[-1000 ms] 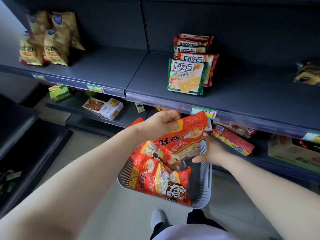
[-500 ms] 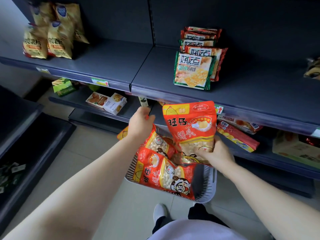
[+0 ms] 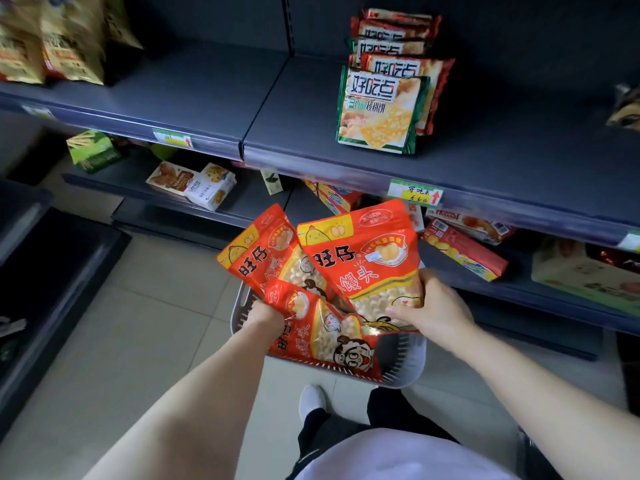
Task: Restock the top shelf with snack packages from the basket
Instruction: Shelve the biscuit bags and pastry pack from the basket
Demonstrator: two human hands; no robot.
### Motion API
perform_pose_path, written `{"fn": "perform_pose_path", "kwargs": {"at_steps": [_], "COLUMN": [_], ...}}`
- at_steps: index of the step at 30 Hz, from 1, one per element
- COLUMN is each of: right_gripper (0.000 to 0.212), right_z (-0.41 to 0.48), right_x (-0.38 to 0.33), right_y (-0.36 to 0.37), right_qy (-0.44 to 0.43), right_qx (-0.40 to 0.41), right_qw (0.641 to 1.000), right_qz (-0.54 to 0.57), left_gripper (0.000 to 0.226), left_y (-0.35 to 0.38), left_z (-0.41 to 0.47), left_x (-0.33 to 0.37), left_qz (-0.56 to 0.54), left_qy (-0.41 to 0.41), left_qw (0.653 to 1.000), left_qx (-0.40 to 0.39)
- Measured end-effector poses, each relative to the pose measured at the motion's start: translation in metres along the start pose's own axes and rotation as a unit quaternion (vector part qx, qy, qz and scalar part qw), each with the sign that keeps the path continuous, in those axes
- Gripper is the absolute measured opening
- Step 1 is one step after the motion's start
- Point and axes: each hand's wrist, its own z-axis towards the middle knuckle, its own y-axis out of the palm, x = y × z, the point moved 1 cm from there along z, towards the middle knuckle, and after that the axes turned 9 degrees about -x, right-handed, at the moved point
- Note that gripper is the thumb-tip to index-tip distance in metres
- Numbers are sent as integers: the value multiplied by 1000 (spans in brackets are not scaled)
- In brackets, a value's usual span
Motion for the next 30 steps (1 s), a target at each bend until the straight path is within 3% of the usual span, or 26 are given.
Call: {"fn": "perform_pose_path", "kwargs": {"at_steps": [3,6,8,11,15,18,20,22,24,27,30], "right_gripper": [56,56,57,56,59,64,66,66,64,62,61], "right_z": [-1,0,1,2,2,2,3,4,7,10,10], "right_x": [-1,-1,-1,0,2,5,8,9,10,12,14], "right_y": [0,-2,-3,-2,0,2,3,2,2,3,3], "right_qy": [10,18,21,30,61,83,96,104,104,107,115], "right_qx": [-1,7,13,28,53,59,50,35,18,11,24], "right_qw": [1000,999,999,999,997,995,994,994,994,993,993], "right_qz": [-14,-28,-31,-22,4,22,16,-7,-30,-46,-31], "left_gripper": [45,32,23,14,5,28,59,66,43,6,15], "left_y": [0,-8,-14,-16,-13,-16,-19,-11,3,31,55], "left_z": [-10,-32,-47,-70,-97,-92,-85,-75,-63,-65,-68], "left_x": [1,6,16,50,114,125,106,77,53,39,40], "left_qz": [3,112,139,75,67,139,110,3,-136,-256,-238], "left_qy": [-2,15,63,157,329,368,284,178,62,-55,-47], "left_qw": [998,988,983,977,927,872,886,933,971,964,962], "left_qx": [70,105,107,123,166,291,349,313,184,-42,-123]}}
